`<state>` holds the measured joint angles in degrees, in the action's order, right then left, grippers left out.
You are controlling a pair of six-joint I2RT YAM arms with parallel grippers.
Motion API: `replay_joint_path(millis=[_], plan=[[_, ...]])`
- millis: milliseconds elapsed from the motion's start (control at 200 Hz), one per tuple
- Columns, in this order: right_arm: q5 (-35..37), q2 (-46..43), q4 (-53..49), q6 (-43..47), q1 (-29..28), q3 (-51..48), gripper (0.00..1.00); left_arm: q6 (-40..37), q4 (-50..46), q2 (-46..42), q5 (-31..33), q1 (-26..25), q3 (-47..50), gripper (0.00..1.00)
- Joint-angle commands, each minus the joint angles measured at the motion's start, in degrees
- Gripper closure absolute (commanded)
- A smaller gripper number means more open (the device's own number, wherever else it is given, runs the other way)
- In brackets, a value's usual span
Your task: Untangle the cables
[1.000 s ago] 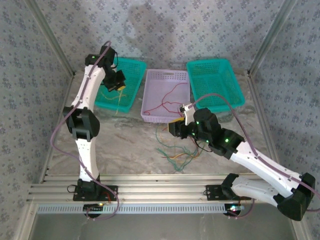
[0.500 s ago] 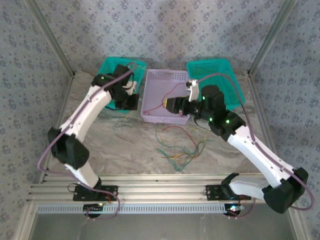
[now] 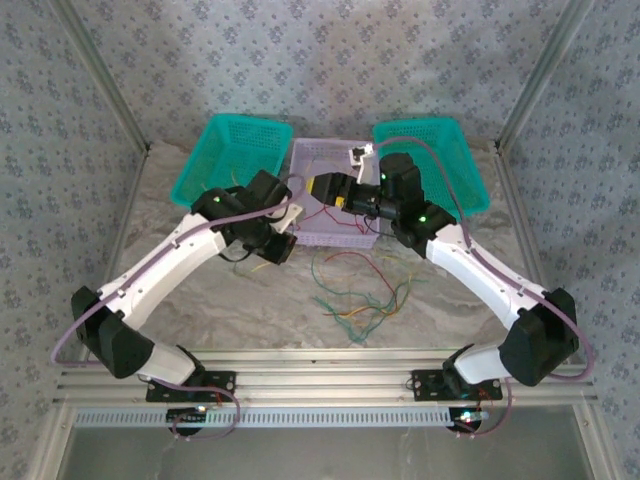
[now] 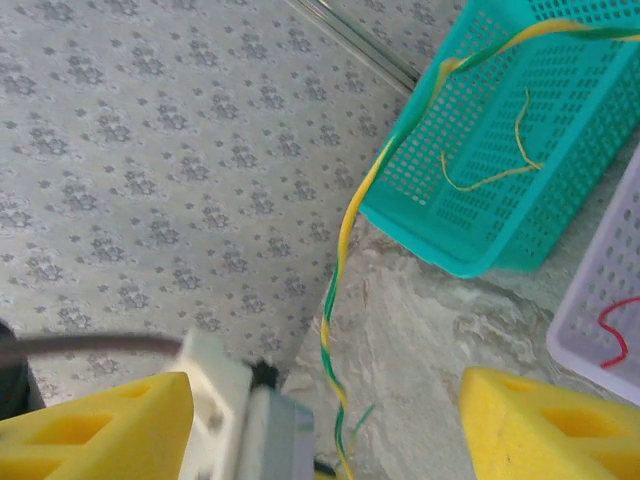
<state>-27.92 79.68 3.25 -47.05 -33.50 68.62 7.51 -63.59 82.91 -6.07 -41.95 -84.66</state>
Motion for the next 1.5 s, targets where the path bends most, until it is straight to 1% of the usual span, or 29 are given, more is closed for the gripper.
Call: replay_joint_path(millis=[0, 45, 90, 155, 200, 250, 300, 355, 400, 425, 445, 475, 545, 680, 740, 809, 984, 1069, 1174, 1249, 1359, 1399, 1499], plan=[[-0.4, 0.1, 3.4, -1.5, -0.6, 1.7, 0.27, -2.4, 0.9, -2.3, 2.9, -2.4, 0.4, 1.0], [-0.4, 0.9, 3.4, -1.8, -0.8, 1.6, 0.27, -2.8, 0.8, -2.2, 3.0, -3.0, 0.6, 1.0], [-0.5, 1.5, 3.6, -2.0, -0.8, 1.5, 0.27, -2.6, 0.9, -2.2, 4.4, -3.5, 0.8, 1.0], [0.5, 2.0, 4.4, -2.2, -0.9, 0.9, 0.27, -3.1, 1.0, -2.6, 3.7, -4.0, 1.2, 1.0], [0.8, 2.1, 5.3, -2.0, -1.0, 0.7, 0.27, -3.2, 1.4, -3.2, 4.3, -4.5, 1.5, 1.0], [1.1, 2.3, 6.3, -2.0, -1.1, 0.6, 0.31, -3.5, 1.6, -3.9, 4.3, -5.1, 1.8, 1.0], [1.3, 2.4, 6.5, -1.9, -1.3, 0.8, 0.43, -3.6, 2.0, -4.7, 5.1, -5.6, 2.2, 1.0], [2.1, 2.2, 6.1, -2.4, -1.3, 0.7, 0.68, -3.8, 2.6, -6.0, 6.0, -5.9, 2.6, 1.0], [3.0, 1.9, 6.1, -2.9, -1.2, 0.2, 0.84, -4.0, 3.8, -7.7, 6.5, -6.1, 3.6, 1.0], [3.3, 1.8, 6.4, -3.3, -1.2, 0.2, 0.92, -4.1, 4.9, -9.0, 7.0, -6.3, 4.5, 1.0], [3.2, 1.9, 6.6, -3.5, -1.2, 0.2, 0.94, -4.2, 6.0, -10.1, 7.4, -6.5, 5.1, 1.0], [3.1, 2.1, 7.0, -3.9, -1.1, -1.7, 1.0, -4.4, 7.7, -11.8, 7.6, -6.8, 6.4, 1.0], [2.5, 2.8, 8.2, -6.0, -1.3, -2.6, 1.0, -4.5, 12.2, -15.9, 8.0, -7.4, 9.3, 1.0], [0.2, 4.8, 15.5, -13.4, -2.0, -5.6, 1.0, -3.6, 20.9, -22.3, 10.5, -7.7, 14.5, 1.0], [-1.1, 6.1, 19.3, -15.6, -3.5, -6.3, 1.0, -2.7, 25.8, -24.7, 10.6, -7.7, 17.1, 1.0], [-2.1, 7.7, 21.2, -16.8, -5.9, -5.9, 1.0, -1.6, 31.0, -26.1, 10.7, -7.6, 19.8, 1.0], [-6.0, 12.6, 27.6, -21.6, -10.6, -4.8, 1.0, -0.2, 39.8, -28.3, 12.5, -7.7, 23.9, 1.0], [-8.1, 14.9, 29.7, -23.2, -11.9, -4.6, 1.0, -0.2, 42.3, -29.7, 14.2, -7.7, 25.3, 1.0], [-9.9, 16.3, 29.6, -23.3, -12.8, -4.0, 1.0, -0.5, 44.3, -32.2, 16.2, -7.4, 26.5, 1.0], [-10.5, 16.5, 29.4, -22.6, -13.2, -3.8, 1.0, -0.6, 44.9, -33.4, 19.2, -7.2, 26.8, 1.0], [-9.6, 15.0, 23.3, -17.7, -13.8, -2.7, 1.0, 0.4, 44.5, -34.6, 20.4, -5.7, 26.5, 1.0], [-9.6, 14.3, 21.6, -16.1, -14.3, -2.2, 1.0, 0.7, 44.4, -34.7, 19.4, -4.7, 26.5, 1.0], [-10.1, 13.5, 22.3, -16.0, -14.7, -1.9, 1.0, 1.7, 44.5, -34.2, 18.5, -3.4, 27.3, 1.0]])
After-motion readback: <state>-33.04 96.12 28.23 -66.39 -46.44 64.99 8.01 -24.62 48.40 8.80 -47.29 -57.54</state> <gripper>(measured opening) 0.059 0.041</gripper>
